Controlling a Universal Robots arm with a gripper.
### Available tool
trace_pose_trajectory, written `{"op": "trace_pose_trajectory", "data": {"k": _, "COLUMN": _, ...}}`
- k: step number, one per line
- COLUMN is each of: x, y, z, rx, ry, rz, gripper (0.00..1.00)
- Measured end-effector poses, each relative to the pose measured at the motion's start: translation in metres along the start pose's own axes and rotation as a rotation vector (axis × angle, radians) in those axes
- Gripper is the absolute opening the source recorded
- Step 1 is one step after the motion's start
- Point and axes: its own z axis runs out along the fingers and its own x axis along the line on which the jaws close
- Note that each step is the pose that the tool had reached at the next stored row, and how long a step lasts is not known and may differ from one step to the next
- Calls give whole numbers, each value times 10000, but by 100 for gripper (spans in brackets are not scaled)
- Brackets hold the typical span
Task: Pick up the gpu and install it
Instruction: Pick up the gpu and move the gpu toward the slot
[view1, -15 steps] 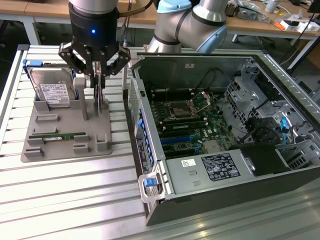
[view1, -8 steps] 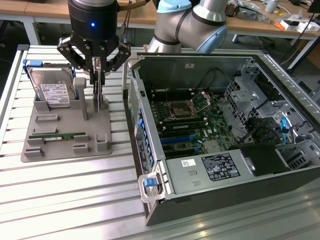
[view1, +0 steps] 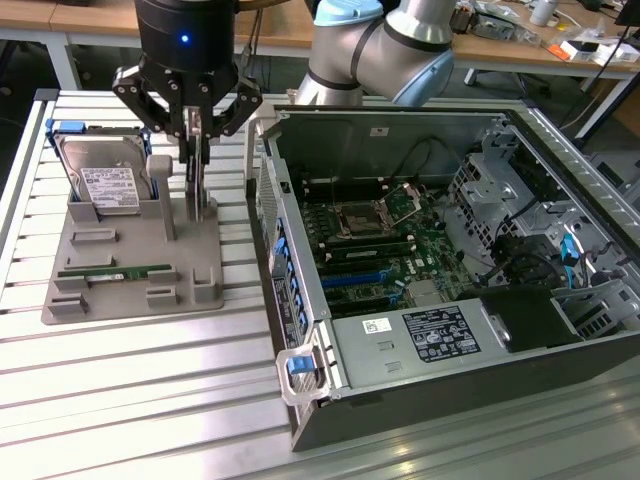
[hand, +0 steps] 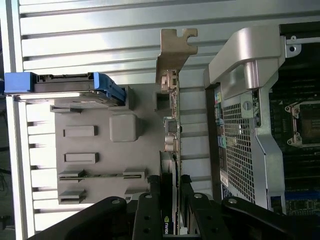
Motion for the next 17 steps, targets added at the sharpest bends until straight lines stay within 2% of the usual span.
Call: {"op": "trace_pose_trajectory", "data": {"k": 17, "x": 2, "y": 8, "z": -113, "rx": 0, "ry": 0, "rz": 0, "gripper": 26}}
